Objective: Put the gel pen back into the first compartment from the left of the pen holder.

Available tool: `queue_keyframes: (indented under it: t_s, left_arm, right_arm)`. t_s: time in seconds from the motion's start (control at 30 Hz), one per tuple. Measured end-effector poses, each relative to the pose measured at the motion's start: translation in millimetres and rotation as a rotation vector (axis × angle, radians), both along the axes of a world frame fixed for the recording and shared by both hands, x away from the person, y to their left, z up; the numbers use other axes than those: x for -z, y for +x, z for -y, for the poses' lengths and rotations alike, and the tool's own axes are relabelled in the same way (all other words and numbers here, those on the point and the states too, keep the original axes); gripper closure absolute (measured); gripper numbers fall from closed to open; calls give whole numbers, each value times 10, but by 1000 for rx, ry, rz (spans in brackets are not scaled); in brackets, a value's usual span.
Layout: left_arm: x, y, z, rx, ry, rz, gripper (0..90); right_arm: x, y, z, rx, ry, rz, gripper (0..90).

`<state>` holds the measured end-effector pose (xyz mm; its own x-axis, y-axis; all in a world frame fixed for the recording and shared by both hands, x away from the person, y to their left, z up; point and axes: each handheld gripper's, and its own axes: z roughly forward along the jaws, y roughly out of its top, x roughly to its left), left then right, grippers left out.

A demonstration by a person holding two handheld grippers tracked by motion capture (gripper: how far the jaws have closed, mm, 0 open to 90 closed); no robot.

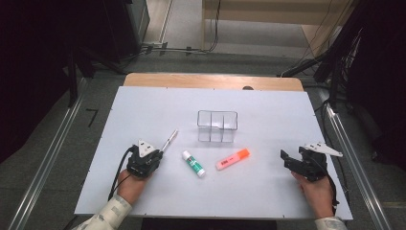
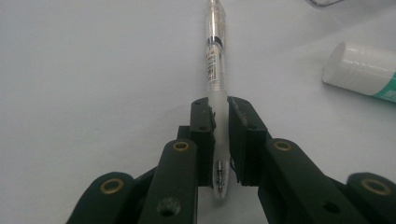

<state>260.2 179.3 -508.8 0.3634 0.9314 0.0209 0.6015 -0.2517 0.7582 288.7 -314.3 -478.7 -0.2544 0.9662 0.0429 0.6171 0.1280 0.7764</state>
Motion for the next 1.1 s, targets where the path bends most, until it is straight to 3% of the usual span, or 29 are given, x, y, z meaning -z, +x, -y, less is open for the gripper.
queue_keyframes:
  t_s: [0.2,1.1]
  left_arm:
    - [-31,-21,-2,-4,-17,22,805]
    - [-113,-64,-30,-7,-55,53,809]
  right_arm:
    - [1,0,0,0,-1,0,251]
    - [4,0,-4,-3,-5,1,251]
